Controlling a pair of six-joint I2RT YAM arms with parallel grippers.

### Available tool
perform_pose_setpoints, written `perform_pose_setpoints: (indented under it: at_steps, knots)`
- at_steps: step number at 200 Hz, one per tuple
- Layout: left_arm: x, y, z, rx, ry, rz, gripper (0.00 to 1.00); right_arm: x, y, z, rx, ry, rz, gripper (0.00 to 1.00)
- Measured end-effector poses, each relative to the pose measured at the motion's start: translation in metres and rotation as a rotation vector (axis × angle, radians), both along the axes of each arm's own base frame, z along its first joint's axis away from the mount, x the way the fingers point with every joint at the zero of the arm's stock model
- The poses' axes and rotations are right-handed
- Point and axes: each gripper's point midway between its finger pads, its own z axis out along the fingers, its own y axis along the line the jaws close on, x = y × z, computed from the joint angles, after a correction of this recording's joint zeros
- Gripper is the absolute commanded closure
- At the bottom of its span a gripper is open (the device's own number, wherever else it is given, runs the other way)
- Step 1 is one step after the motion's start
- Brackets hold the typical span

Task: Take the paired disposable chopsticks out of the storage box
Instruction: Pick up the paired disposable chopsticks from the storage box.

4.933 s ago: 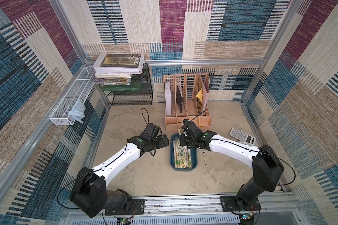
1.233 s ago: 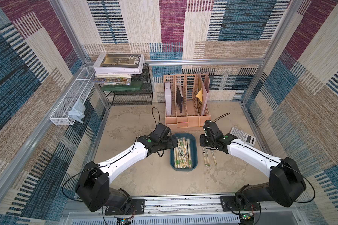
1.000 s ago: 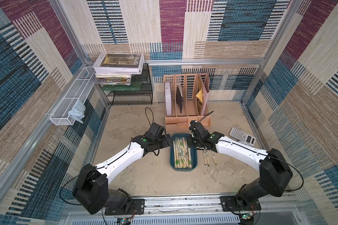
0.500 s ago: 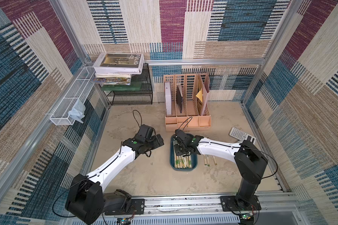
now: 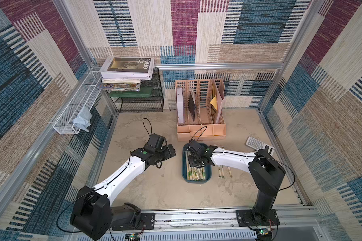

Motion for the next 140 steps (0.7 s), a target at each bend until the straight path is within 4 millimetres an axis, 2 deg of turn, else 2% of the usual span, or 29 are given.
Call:
perform_pose_setpoints:
  at_steps: [59, 94, 140]
  knots:
    - [-0.001, -0.003, -0.004, -0.010, 0.015, -0.011, 0.01, 0.001, 0.005, -0.004, -0.005, 0.005, 0.006, 0.72]
    - [-0.001, -0.004, -0.004, -0.014, 0.019, -0.015, 0.01, 0.002, 0.011, -0.003, -0.002, 0.001, 0.014, 0.85]
    - [-0.002, -0.007, -0.004, -0.025, 0.023, -0.024, 0.01, 0.004, 0.011, 0.005, 0.005, -0.010, 0.012, 0.92]
